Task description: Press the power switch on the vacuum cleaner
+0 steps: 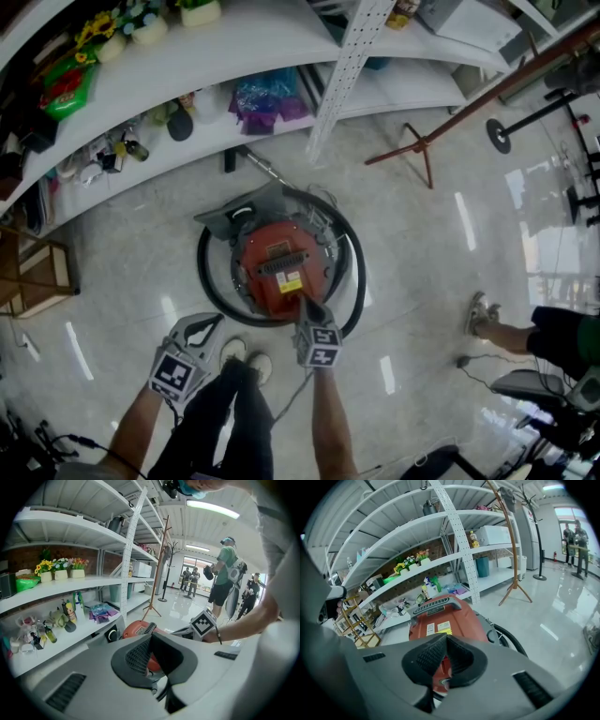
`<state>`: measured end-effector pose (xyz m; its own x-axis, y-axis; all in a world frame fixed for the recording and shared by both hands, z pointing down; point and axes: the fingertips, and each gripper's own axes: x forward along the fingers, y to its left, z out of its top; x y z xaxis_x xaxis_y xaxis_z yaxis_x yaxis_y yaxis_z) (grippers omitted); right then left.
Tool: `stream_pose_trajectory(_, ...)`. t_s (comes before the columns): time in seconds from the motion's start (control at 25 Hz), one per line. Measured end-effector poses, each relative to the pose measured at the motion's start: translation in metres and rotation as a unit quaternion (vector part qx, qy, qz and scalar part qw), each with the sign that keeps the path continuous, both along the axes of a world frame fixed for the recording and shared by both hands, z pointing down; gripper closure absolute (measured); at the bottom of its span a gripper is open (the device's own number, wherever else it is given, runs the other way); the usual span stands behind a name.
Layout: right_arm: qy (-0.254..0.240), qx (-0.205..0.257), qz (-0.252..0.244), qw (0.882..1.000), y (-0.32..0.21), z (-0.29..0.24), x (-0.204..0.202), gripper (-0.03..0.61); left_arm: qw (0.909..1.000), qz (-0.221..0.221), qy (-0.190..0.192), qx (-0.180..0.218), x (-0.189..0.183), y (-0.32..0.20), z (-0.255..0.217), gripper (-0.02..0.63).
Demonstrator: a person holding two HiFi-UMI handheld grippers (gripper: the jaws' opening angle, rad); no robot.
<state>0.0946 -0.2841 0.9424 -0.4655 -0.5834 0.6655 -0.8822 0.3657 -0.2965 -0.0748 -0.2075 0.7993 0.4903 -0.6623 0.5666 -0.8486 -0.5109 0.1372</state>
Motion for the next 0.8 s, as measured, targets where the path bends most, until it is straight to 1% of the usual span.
stream_pose_trajectory(0.32, -0.003, 0.011, -0.003, 1.000, 0.009, -0.029, 0.004, 0.566, 0.9999, 0.002, 0.007, 0.008, 0.009, 0.000, -0.016, 0.607)
stream_pose_trajectory(0.8, -0.007, 0.033, 0.001, 0.999, 0.017, -0.088, 0.005, 0.566, 0.9994, 0.007, 0.009, 0.032, 0.013, -0.005, -0.058, 0.607)
